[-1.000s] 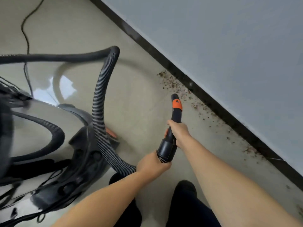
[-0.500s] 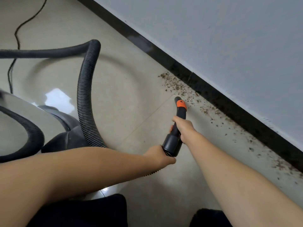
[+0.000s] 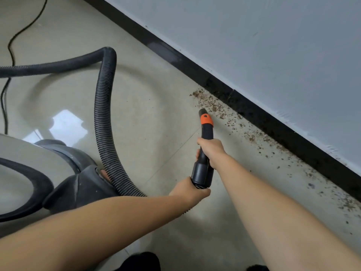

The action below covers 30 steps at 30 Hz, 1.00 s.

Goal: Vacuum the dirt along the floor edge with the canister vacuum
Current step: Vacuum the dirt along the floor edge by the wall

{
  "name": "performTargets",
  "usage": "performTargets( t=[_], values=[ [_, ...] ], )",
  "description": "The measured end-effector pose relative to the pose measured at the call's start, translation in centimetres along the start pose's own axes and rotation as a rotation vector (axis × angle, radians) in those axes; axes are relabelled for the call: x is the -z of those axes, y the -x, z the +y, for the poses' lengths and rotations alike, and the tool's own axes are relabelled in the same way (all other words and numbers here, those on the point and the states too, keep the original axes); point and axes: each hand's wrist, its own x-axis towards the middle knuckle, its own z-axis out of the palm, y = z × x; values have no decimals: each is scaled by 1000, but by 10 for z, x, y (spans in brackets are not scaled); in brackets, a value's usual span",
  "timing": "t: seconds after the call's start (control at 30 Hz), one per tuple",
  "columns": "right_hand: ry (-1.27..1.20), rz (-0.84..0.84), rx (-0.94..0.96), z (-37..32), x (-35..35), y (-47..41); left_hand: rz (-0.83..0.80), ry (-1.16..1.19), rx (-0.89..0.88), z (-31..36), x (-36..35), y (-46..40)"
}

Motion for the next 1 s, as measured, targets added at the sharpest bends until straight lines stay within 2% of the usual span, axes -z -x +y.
performTargets(
  t=[0.33,0.83,1.0],
  values=[
    [-16,-2,9,-24,-20,-20,81,-52,1,11,26,-21],
    [-231,78,-109,11,41,19,-70,-198,-18,12,-9,9],
    [-269,76,-124,2,42,12,-34,-243,-35,21,-3,3]
  ],
)
